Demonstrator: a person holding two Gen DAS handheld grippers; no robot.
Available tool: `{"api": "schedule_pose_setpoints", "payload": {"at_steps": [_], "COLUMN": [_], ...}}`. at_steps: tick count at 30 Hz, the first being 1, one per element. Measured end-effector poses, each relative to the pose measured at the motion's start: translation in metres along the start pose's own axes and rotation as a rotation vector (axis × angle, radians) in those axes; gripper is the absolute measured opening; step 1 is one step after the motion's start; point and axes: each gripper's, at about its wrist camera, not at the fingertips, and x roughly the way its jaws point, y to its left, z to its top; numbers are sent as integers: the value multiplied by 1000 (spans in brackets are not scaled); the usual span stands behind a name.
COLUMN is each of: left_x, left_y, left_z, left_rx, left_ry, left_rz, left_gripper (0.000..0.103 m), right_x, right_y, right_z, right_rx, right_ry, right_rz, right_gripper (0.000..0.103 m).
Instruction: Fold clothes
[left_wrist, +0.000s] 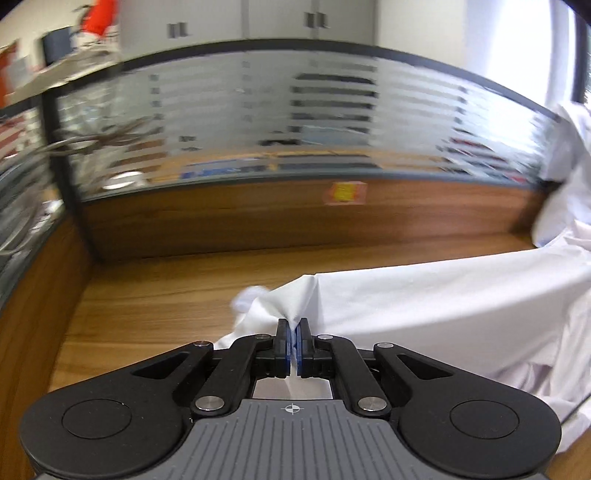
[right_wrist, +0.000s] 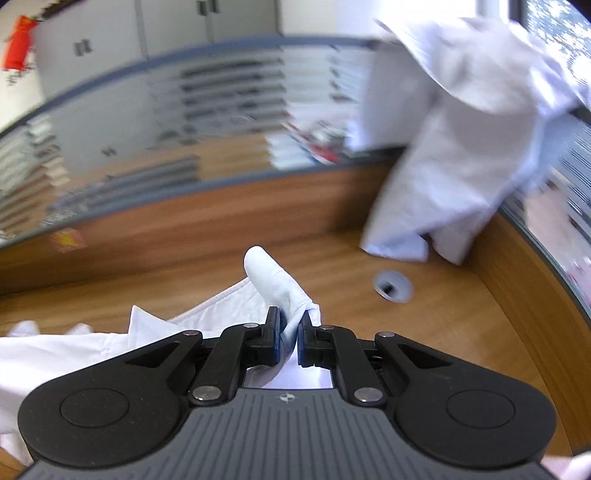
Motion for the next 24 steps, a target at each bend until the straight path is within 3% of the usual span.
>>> {"api": "schedule_pose_setpoints", "payload": {"at_steps": [5, 7, 14, 16, 18, 21, 23, 24], "left_x": [10, 9, 12, 14, 15, 16, 17, 18], "left_y": [-20, -25, -23, -19, -24, -33, -39, -41], "left_z": [7, 4, -22, -32, -38, -45, -51, -53], "left_rx": [27, 45, 50, 3, 22, 49, 67, 77], "left_ry": [13, 22, 105, 142, 158, 182, 197, 205], "left_rz": [-83, -102, -105, -105, -126, -158, -179, -190], "left_gripper": [23, 42, 54, 55, 57, 59, 61, 64], "right_x": [15, 20, 37, 36, 31, 15, 2, -5], "right_y": [-45, -60, -113, -124, -131, -129, -120, -115], "right_z": [-31, -44, -88, -93, -95, -95, -92, -89], "right_rx": [49, 62, 111, 152, 181, 167, 119, 95], "right_ry": [67, 95, 189, 201, 202, 194, 175, 165], "right_rz": [-100, -137, -264, -276, -272, -251, -228, -211], "right_gripper": [10, 10, 11, 12, 13, 32, 60, 63]}}
